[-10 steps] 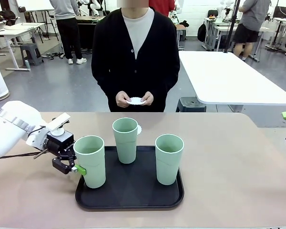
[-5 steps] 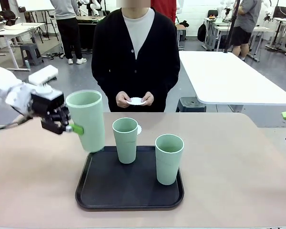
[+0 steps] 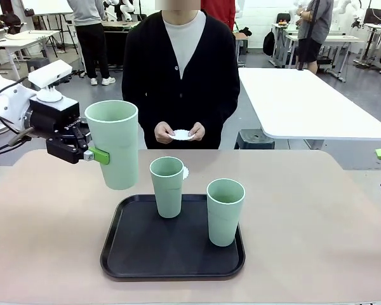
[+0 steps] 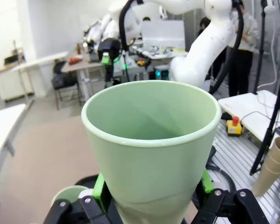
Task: Place coasters on the table and set cups on them.
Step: Pick up one Reusable plastic cup and place it on a coaster set by the human.
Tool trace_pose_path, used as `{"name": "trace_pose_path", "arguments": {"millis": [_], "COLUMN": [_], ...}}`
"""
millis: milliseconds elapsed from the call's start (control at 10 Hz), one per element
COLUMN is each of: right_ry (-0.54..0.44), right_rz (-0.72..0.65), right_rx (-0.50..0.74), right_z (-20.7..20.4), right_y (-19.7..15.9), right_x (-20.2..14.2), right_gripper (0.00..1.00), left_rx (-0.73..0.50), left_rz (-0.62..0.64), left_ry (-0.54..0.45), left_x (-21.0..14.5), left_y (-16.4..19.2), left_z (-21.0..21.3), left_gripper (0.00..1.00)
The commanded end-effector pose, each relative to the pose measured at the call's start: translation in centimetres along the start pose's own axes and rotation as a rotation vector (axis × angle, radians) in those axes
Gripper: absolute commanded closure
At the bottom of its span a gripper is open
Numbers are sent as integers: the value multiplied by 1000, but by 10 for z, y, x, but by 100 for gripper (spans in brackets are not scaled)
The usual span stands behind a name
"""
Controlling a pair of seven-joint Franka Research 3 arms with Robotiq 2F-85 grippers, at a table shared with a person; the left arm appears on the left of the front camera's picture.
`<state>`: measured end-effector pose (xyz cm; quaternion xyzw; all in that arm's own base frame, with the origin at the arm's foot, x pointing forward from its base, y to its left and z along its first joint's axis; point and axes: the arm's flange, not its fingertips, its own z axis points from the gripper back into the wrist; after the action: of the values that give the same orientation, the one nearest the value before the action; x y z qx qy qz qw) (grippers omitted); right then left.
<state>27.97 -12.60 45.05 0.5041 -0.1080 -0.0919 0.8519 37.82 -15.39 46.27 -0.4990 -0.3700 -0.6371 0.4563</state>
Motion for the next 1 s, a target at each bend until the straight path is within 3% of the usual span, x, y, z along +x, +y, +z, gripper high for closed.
{"name": "trace_pose_path", "arguments": {"millis": [0, 600, 700, 900], "right_ry": [3, 3, 3, 3], "right_rz": [4, 4, 4, 4], "right_rx": [13, 13, 13, 13], "right_z": [0, 0, 0, 0], "right_y": [0, 0, 0, 0], "right_x": [1, 1, 1, 1], "right_gripper": [0, 0, 0, 0], "left_rx": [-9, -9, -2, 59], "left_rz": [-7, -7, -1, -8], "left_ry": [-5, -5, 0, 3], "left_x": [4, 4, 1, 19], "left_y": [4, 4, 1, 58], "left_z": [-1, -1, 0, -8], "left_gripper": [100, 100, 13, 13]}}
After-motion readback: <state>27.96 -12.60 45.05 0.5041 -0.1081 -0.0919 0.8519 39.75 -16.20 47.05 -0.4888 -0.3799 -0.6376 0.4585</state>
